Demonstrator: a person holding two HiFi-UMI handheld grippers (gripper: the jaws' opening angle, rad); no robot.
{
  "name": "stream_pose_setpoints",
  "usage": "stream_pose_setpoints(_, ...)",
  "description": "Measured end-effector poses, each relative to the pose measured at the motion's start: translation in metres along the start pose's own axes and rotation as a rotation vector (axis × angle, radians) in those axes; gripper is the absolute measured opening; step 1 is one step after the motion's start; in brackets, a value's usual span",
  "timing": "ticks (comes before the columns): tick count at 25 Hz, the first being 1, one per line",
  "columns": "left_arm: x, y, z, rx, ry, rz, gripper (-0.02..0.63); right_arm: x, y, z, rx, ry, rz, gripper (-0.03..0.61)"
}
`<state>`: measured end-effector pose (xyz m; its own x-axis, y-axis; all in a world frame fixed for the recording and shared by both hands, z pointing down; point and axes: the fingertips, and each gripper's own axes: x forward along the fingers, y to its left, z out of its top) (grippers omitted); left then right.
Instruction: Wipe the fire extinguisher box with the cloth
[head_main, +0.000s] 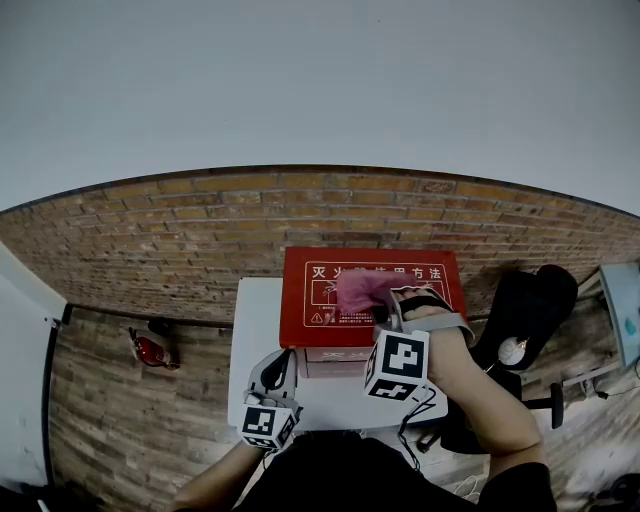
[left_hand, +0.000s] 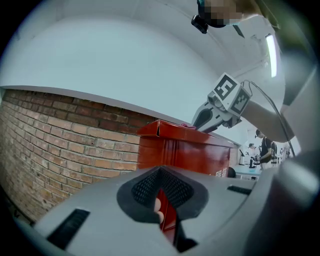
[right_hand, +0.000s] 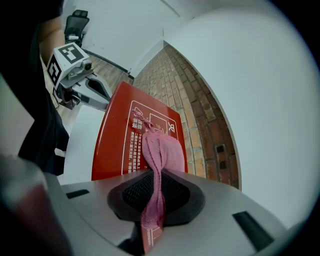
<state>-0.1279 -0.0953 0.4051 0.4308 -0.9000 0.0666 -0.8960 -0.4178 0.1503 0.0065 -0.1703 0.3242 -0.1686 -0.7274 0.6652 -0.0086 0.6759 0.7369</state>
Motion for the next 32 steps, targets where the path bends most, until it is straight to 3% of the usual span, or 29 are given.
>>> stream_pose_setpoints(8,0.0,0.002,0.002,0.014,-0.03,0.017,0.017,-0.003,-0.003,-0.023,0.018,0.021,0.0,0.052)
stream_pose_setpoints(32,0.0,-0.001,-0.002,0.002,-0.01,0.043,0.017,-0.012,-0.009,-0.108,0.087,0.087,0.01,0.052)
